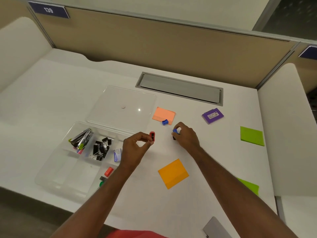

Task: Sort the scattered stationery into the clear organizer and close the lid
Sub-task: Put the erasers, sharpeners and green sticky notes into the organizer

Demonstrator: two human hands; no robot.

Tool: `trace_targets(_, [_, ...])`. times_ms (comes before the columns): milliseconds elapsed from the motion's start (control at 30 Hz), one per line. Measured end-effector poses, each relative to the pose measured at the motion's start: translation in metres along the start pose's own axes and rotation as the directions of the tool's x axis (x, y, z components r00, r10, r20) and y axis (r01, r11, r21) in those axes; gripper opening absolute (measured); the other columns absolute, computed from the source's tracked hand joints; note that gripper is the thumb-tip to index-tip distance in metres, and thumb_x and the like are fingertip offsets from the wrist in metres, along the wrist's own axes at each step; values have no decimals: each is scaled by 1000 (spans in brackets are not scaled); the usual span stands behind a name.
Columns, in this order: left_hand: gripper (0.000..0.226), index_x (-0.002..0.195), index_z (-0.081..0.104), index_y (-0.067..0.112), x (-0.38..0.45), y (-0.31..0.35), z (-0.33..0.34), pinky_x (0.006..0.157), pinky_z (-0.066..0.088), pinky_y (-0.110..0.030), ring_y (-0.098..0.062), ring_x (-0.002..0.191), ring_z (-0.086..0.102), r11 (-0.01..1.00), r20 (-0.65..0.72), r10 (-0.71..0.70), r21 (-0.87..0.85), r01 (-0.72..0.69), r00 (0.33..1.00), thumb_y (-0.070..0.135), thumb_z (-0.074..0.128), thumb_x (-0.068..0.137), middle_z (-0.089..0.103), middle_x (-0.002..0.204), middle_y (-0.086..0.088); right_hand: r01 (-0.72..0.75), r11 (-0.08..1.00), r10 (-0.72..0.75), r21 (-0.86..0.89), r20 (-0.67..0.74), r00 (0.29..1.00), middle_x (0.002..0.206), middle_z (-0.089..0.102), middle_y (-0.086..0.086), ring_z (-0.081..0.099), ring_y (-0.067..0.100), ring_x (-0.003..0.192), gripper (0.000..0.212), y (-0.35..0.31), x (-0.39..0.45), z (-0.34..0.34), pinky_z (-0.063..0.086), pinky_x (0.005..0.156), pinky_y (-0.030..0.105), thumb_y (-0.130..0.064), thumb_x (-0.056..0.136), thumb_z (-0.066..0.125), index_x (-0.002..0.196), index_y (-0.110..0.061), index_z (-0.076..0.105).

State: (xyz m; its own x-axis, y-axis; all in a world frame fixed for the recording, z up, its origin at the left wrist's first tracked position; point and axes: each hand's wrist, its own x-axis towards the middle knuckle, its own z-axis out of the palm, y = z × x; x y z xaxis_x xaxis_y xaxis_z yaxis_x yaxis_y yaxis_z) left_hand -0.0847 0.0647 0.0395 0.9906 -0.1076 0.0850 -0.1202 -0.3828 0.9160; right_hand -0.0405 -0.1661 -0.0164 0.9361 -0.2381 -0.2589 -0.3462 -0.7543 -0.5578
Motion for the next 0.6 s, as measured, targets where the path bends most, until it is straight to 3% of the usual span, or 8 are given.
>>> trace_targets(67, [15, 86, 70, 15, -5, -1, -5, 78, 44, -6, -6, 83, 69, 1000, -6, -11, 4, 11, 1000, 10, 82, 78, 73, 86, 7, -42, 993, 42, 114, -4, 999, 91, 69, 5, 65, 19, 73, 22, -5, -3, 0, 60, 75, 34, -31, 94, 66, 111, -21, 56])
trace_targets(167, [29, 96, 63, 16, -12, -2, -11, 74, 49, -10, -9, 84, 70, 998, 6, -46, -44, 46, 999, 9, 84, 76, 73, 91, 3, -54, 985, 60, 166, -27, 998, 100, 72, 10, 69, 23, 81, 22, -13, -2, 0, 61, 78, 36, -28, 95, 64, 114, -19, 57])
trace_targets(267, [44, 113, 61, 24, -17, -1, -18, 78, 48, -11, -7, 89, 71, 995, 28, -77, -53, 78, 997, 14, 84, 76, 75, 92, 4, 60, 995, -67, -81, -79, 995, 96, 71, 7, 65, 21, 78, 23, -23, 1, -3, 54, 70, 30, -31, 95, 63, 114, -20, 55])
trace_targets(400, [50, 120, 61, 31, -23, -1, -31, 86, 54, -28, -10, 93, 71, 992, 18, -105, -69, 106, 994, 17, 83, 77, 75, 92, 5, 202, 903, -243, -378, -62, 968, 96, 68, 9, 61, 25, 78, 23, -37, 11, -6, 47, 67, 32, -28, 97, 56, 118, -17, 55])
trace_targets(533, [50, 116, 62, 37, -30, 0, -51, 78, 50, -15, -8, 94, 70, 993, -40, -97, -68, 95, 994, 17, 84, 76, 74, 91, 11, 262, 809, -303, -527, 9, 953, 97, 68, 12, 62, 32, 82, 20, -47, 23, -6, 42, 66, 33, -14, 94, 49, 113, -14, 54])
trace_targets(600, [50, 115, 64, 34, -33, -3, -62, 79, 52, -20, -9, 92, 70, 992, -73, -103, -77, 98, 992, 13, 84, 75, 74, 91, 8, 293, 779, -322, -555, 47, 945, 99, 67, 12, 62, 34, 85, 21, -50, 28, -2, 42, 67, 34, -12, 93, 48, 113, -12, 53])
